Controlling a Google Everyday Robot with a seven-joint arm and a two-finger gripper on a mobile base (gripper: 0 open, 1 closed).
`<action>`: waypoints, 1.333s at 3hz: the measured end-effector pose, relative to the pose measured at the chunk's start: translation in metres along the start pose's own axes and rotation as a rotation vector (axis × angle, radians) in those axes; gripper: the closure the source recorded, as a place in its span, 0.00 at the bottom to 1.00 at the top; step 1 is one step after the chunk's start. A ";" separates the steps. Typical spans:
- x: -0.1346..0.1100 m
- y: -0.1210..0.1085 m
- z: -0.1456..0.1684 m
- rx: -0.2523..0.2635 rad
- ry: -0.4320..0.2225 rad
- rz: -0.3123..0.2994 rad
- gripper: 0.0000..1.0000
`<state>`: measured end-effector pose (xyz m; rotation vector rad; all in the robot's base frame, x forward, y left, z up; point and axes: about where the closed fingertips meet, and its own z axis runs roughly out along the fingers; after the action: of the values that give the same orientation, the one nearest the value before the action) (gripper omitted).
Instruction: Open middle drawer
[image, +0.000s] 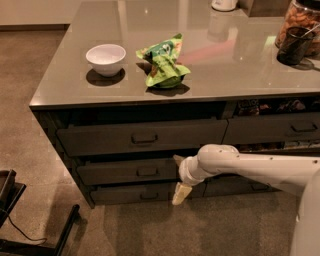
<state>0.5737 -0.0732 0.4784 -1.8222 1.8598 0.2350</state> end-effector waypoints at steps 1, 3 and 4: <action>0.003 -0.014 0.015 0.009 -0.013 -0.020 0.00; 0.014 -0.032 0.043 0.004 -0.013 -0.044 0.00; 0.017 -0.045 0.069 -0.007 -0.022 -0.059 0.00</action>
Offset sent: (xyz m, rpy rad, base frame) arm 0.0522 0.0039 -0.0344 0.0010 -0.0465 0.0407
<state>0.6350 -0.0595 0.4217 -1.8687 1.7890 0.2395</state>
